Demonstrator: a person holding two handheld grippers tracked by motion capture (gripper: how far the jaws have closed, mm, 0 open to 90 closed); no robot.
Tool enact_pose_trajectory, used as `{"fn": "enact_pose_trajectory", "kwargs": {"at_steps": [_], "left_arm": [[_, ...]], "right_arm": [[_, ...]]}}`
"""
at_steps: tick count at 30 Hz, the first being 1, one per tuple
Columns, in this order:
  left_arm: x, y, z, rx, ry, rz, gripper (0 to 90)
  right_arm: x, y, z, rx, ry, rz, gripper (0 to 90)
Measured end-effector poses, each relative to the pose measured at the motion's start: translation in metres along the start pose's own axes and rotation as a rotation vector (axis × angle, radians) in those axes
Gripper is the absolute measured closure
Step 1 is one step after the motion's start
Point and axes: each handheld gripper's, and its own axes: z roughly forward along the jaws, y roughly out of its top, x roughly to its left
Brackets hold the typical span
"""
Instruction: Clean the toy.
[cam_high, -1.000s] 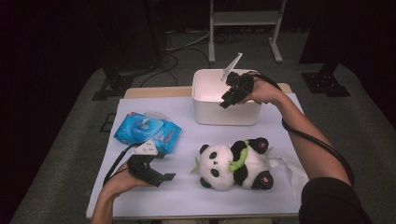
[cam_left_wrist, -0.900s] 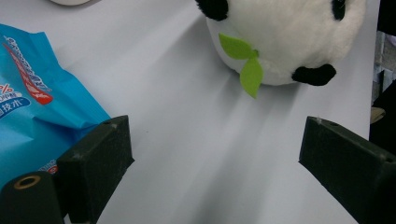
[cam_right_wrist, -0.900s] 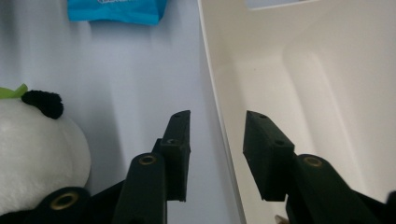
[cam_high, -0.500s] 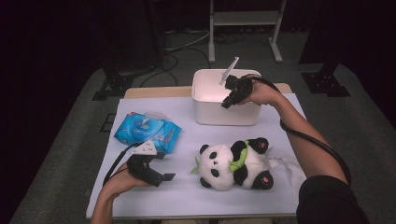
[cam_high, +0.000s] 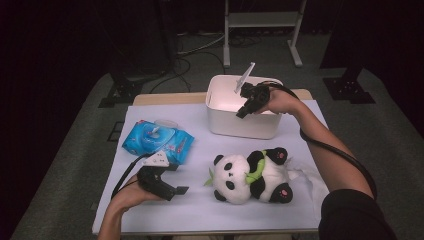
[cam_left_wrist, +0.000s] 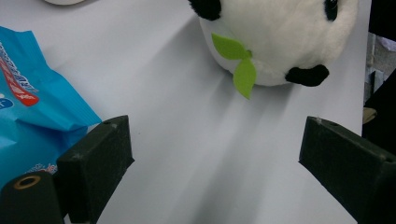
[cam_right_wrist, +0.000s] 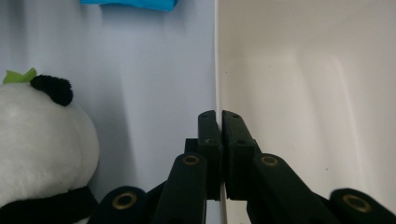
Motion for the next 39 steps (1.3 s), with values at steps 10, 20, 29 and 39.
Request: {"fn": "enact_pose_trajectory", "kwargs": {"at_steps": [10, 20, 29, 39], "left_arm": [[-0.002, 0.001, 0.002, -0.001, -0.011, 0.01, 8.8], [-0.006, 0.004, 0.005, 0.006, -0.022, 0.027, 8.8], [-0.005, 0.006, 0.009, 0.01, -0.031, 0.033, 8.8], [-0.005, 0.009, 0.012, 0.016, -0.041, 0.049, 8.8]], "right_arm": [[0.018, -0.004, -0.002, -0.005, 0.023, -0.014, 87.0], [0.039, -0.01, -0.004, -0.015, 0.032, -0.033, 86.9], [0.054, -0.015, -0.006, -0.018, 0.037, -0.044, 86.9], [0.066, -0.016, -0.007, -0.016, 0.042, -0.052, 86.9]]}}
